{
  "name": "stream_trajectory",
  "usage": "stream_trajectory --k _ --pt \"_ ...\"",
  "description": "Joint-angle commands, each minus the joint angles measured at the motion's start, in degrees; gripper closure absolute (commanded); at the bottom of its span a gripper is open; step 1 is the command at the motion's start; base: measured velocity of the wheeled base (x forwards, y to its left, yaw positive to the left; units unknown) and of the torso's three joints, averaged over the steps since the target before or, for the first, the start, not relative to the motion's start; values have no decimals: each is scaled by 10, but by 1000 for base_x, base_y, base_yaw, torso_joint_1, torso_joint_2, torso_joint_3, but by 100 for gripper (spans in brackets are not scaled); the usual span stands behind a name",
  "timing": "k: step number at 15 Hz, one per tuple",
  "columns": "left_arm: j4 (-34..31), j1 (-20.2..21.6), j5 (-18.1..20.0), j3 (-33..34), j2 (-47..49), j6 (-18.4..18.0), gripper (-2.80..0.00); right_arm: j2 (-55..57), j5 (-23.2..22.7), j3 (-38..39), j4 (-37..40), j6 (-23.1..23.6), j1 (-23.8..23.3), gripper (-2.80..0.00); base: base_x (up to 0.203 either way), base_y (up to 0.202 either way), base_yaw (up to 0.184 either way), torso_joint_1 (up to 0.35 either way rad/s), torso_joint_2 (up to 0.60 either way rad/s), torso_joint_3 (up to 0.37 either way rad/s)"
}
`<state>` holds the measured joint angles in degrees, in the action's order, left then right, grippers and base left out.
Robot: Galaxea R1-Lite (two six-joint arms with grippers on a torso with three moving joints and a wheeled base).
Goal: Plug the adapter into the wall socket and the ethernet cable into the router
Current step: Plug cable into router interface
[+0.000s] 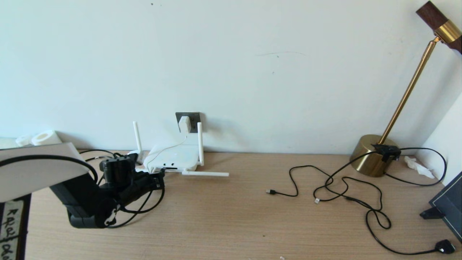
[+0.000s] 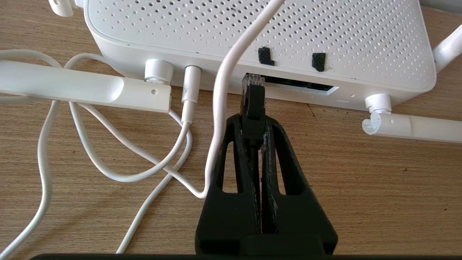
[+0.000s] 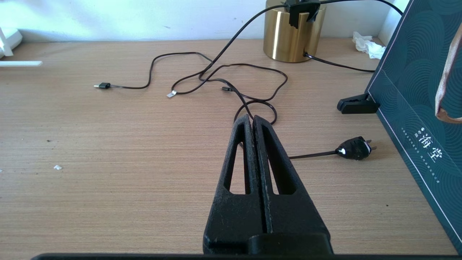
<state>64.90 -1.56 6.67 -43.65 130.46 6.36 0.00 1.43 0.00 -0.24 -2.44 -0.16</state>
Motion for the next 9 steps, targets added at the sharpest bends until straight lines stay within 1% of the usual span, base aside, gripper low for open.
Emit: stream_trajectory --k 1,9 --pt "2 0 1 1 0 1 0 0 0 0 0 0 0 0 0 0 0 0 0 0" --pt "2 0 1 -2 5 1 0 0 1 0 0 0 1 0 0 0 0 0 0 0"
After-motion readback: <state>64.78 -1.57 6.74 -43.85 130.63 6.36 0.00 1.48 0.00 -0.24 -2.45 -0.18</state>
